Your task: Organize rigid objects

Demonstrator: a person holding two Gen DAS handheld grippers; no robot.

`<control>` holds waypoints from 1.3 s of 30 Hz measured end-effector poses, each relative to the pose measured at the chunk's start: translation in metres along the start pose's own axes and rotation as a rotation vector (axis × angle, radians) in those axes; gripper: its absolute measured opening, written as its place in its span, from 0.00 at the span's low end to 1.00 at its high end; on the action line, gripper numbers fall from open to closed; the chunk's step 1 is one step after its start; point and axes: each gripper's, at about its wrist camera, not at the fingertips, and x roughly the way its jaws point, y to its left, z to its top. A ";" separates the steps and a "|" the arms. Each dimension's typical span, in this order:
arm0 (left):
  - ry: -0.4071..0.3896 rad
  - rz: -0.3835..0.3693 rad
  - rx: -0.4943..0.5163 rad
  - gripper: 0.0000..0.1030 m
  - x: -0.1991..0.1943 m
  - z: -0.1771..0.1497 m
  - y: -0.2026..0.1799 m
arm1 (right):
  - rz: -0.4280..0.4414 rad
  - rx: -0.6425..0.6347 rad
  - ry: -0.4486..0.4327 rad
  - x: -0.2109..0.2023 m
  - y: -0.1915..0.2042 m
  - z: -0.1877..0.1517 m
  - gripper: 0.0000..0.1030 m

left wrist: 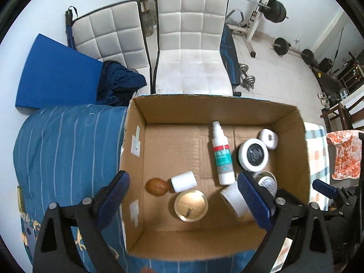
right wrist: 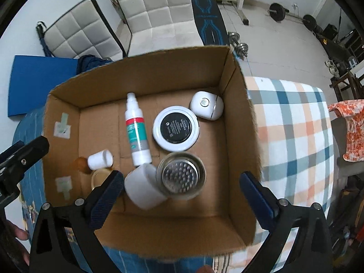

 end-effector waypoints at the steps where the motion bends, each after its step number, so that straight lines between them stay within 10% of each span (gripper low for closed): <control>1: -0.009 0.001 -0.001 0.94 -0.007 -0.004 0.000 | 0.000 -0.004 -0.008 -0.007 0.002 -0.004 1.00; 21: -0.273 0.031 0.008 0.94 -0.212 -0.125 -0.015 | 0.035 -0.050 -0.269 -0.219 -0.005 -0.154 1.00; 39: -0.331 -0.032 0.010 0.94 -0.298 -0.197 -0.027 | 0.070 -0.117 -0.369 -0.335 0.006 -0.243 1.00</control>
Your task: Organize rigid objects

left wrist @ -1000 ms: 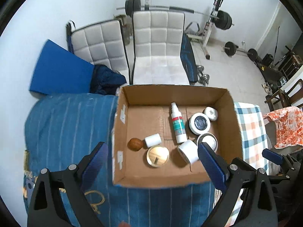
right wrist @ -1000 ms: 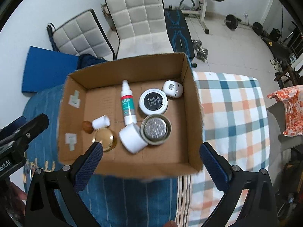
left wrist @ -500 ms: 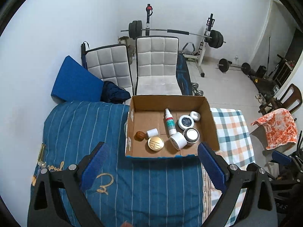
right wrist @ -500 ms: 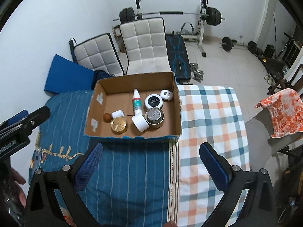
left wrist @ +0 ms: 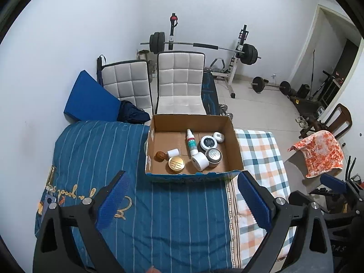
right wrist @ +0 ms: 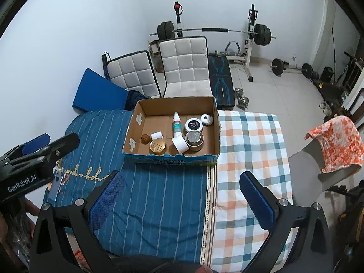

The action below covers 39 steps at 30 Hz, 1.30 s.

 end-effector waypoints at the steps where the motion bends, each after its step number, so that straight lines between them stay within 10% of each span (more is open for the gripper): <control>1: -0.004 0.001 0.003 0.94 -0.003 -0.001 -0.001 | -0.002 -0.002 -0.007 -0.002 0.001 0.000 1.00; 39: -0.054 0.058 0.024 0.94 -0.009 0.003 -0.012 | -0.086 0.050 -0.050 0.000 -0.020 0.014 1.00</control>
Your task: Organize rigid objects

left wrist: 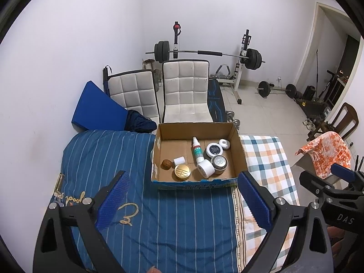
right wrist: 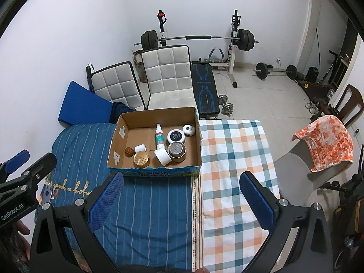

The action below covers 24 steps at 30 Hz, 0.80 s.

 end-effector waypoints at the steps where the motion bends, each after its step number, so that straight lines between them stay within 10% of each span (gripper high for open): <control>1: 0.001 0.000 0.000 0.94 0.001 0.000 0.001 | 0.000 0.000 0.000 0.000 0.000 0.000 1.00; 24: 0.020 0.029 -0.016 0.94 0.013 -0.006 0.013 | -0.036 -0.009 -0.012 -0.003 0.004 0.003 1.00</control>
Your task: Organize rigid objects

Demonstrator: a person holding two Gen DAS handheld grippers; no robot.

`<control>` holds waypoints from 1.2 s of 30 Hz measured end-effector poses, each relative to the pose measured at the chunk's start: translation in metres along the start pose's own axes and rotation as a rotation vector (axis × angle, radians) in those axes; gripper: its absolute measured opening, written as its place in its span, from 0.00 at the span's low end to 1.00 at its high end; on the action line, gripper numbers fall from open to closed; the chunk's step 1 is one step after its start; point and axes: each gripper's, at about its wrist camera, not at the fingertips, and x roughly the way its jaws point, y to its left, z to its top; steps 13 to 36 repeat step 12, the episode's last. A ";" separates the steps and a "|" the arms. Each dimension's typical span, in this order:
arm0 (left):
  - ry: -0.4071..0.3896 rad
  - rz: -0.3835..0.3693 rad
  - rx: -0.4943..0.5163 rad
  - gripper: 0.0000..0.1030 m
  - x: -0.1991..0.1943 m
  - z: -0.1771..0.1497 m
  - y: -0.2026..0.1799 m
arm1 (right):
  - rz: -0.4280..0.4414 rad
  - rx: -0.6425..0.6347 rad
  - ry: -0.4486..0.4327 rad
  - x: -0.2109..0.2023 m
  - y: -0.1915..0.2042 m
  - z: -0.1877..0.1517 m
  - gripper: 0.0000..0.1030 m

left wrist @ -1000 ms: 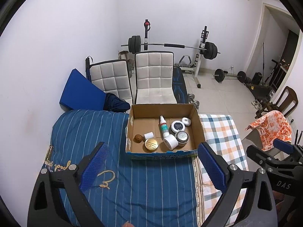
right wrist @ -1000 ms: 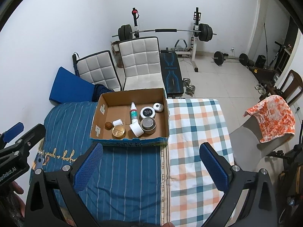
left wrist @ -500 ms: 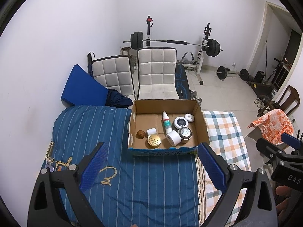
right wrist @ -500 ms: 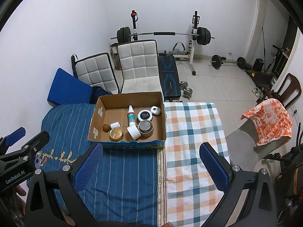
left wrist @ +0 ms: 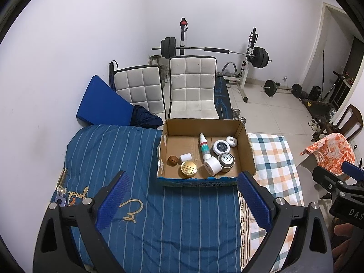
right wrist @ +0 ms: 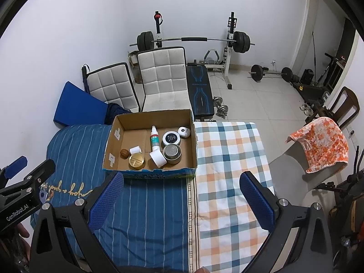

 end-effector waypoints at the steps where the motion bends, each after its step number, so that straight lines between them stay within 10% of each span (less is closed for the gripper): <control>1: 0.000 0.001 0.001 0.94 0.000 0.000 0.000 | 0.001 -0.003 0.001 0.000 0.000 0.000 1.00; 36: 0.000 -0.003 0.001 0.94 0.000 0.000 0.000 | 0.000 0.013 0.012 0.005 -0.006 -0.007 1.00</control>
